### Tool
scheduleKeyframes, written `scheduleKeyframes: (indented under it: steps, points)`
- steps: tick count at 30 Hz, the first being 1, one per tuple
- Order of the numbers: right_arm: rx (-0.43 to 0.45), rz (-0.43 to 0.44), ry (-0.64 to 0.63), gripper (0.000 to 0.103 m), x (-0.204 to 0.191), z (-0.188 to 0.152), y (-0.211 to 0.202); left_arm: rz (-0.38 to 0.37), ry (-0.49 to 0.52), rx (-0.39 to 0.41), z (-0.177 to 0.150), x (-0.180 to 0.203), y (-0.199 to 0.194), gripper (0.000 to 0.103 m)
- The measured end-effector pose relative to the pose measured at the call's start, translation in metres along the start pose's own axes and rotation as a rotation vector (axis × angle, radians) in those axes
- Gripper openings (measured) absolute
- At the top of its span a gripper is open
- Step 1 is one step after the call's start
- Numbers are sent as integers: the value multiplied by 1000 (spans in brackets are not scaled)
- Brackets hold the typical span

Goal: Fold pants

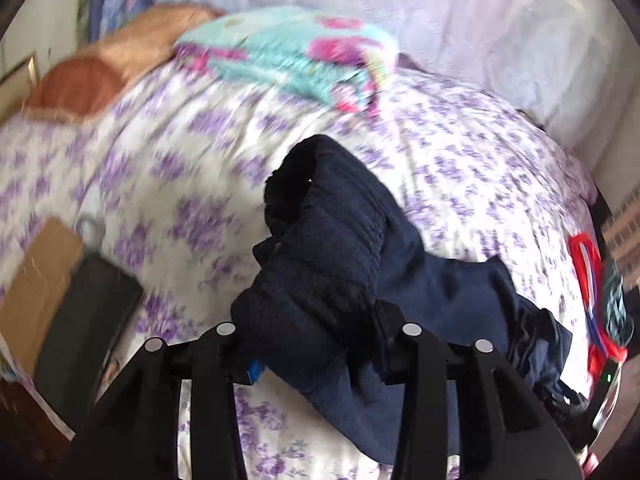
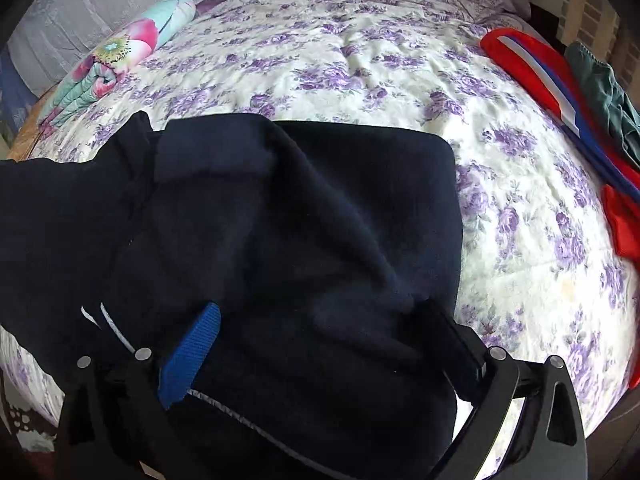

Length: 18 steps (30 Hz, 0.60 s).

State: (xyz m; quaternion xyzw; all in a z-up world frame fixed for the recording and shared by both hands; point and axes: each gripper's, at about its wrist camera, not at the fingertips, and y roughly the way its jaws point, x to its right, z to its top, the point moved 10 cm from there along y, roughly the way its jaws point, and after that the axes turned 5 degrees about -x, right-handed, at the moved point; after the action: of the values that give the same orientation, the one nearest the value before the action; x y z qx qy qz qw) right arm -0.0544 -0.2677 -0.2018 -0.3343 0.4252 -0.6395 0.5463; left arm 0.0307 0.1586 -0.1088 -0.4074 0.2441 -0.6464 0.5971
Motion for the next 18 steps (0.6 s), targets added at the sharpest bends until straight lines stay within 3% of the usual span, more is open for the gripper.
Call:
scheduleKeyframes:
  steps: [4, 7, 10, 11, 14, 16, 18]
  points:
    - [155, 68, 15, 100, -8, 31, -38, -32, 111, 54, 16, 45, -22, 38]
    - [109, -32, -24, 100, -9, 56, -14, -63, 143, 59, 20, 70, -28, 38]
    - [-4, -72, -70, 100, -17, 66, 31, -78, 197, 60, 20, 96, -34, 38]
    - [19, -70, -76, 100, -21, 70, 26, -83, 218, 60, 19, 105, -36, 38]
    - [43, 10, -97, 99, -24, 66, 7, -104, 301, 68, 15, 138, -41, 38]
    - [102, 90, -24, 99, -10, 56, -15, -120, 380, 83, 9, 170, -45, 38]
    - [102, 136, 79, 99, 18, 33, -24, -138, 462, 93, 0, 203, -46, 38]
